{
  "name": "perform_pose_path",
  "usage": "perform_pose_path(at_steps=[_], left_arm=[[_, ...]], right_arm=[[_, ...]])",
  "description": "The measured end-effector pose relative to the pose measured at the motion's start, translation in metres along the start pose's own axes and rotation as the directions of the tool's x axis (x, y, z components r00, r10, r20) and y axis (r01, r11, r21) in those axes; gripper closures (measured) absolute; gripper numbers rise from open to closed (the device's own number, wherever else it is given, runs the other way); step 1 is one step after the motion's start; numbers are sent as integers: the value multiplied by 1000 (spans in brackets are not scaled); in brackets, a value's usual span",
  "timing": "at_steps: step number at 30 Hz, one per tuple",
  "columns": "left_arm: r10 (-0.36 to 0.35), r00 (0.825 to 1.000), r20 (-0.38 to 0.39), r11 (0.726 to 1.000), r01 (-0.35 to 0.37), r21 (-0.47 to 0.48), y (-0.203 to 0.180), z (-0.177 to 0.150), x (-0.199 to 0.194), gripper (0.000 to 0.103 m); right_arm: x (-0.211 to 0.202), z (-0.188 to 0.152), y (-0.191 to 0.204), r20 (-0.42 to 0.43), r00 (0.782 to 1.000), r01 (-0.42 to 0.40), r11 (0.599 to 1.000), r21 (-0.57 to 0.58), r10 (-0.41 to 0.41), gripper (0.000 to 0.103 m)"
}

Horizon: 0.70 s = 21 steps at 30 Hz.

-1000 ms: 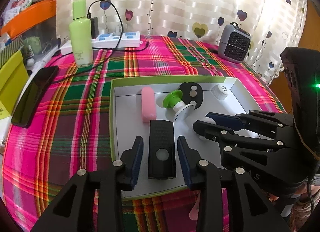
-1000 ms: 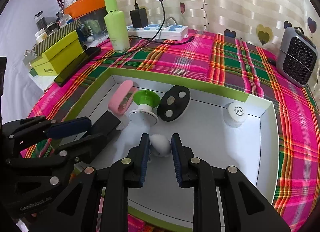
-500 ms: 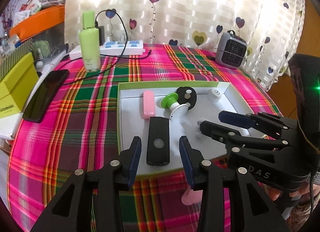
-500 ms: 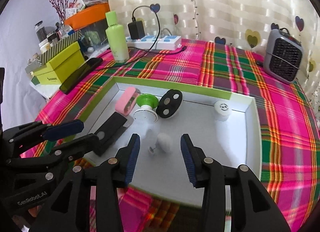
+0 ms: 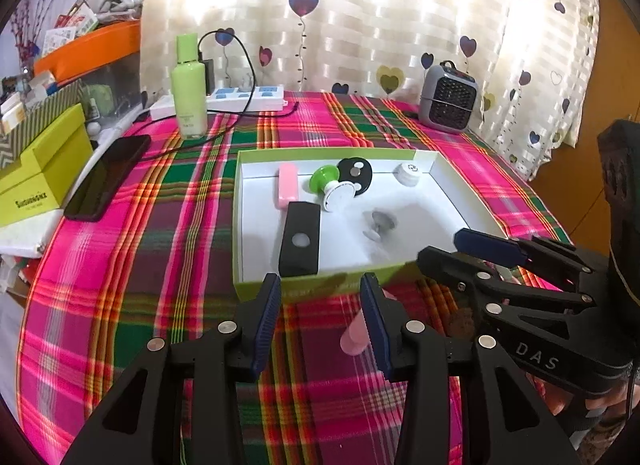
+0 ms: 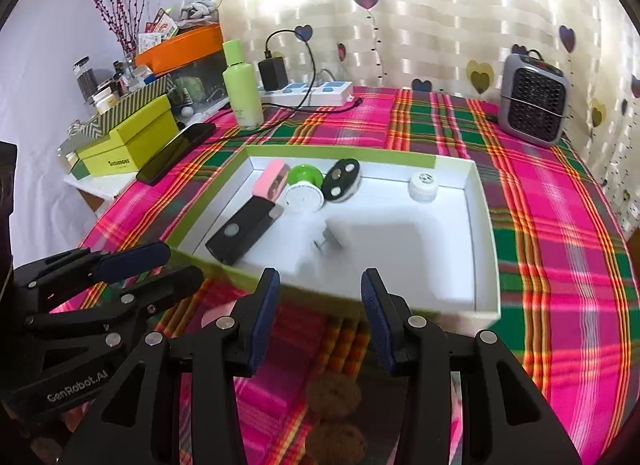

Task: Organize objects
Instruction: 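Withdraw both tools from the tray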

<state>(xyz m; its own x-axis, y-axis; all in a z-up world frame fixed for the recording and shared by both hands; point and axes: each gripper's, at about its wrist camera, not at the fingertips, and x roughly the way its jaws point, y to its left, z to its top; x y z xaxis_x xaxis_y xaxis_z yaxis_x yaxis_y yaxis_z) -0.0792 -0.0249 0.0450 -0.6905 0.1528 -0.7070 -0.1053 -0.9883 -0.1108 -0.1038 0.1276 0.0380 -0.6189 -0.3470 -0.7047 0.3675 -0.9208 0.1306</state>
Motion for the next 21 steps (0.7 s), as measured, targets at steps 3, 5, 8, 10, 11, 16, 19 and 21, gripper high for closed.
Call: perform_pose_path(at_steps=[3,5,8,10,11,16,19,21], left_arm=[[-14,1000,0,1000,14,-2,-2,-6,-3,63],[-17,1000,12,1000,17,-8,-2,-9,-6,63],[-19,1000,18,1000,20,-9,-4,-13,-10,63],[-15,1000,23,1000,15,2,-6,-15,-13,63],[-15,1000,27,1000,15,3,-7,-17,-15,63],[-12,999,37,1000,11,13,-9,-22,-20,63],[-14,999,36,1000,13,18,-10,-27,-20,63],[-11,999,36,1000,10,18,-11,-28,-20,63]], right_arm=[[-7,-7,0,9,1000,1,1000,15,-1,59],[-12,-12,1,19,1000,0,1000,21,0,59],[-19,-15,2,35,999,12,1000,18,-12,59],[-25,-17,3,52,998,26,1000,12,-27,59],[-28,-19,4,59,998,25,1000,15,-26,59],[-36,-27,6,79,995,55,998,8,-56,59],[-38,-34,6,73,996,52,999,13,-52,59],[-39,-38,5,70,996,56,998,21,-58,59]])
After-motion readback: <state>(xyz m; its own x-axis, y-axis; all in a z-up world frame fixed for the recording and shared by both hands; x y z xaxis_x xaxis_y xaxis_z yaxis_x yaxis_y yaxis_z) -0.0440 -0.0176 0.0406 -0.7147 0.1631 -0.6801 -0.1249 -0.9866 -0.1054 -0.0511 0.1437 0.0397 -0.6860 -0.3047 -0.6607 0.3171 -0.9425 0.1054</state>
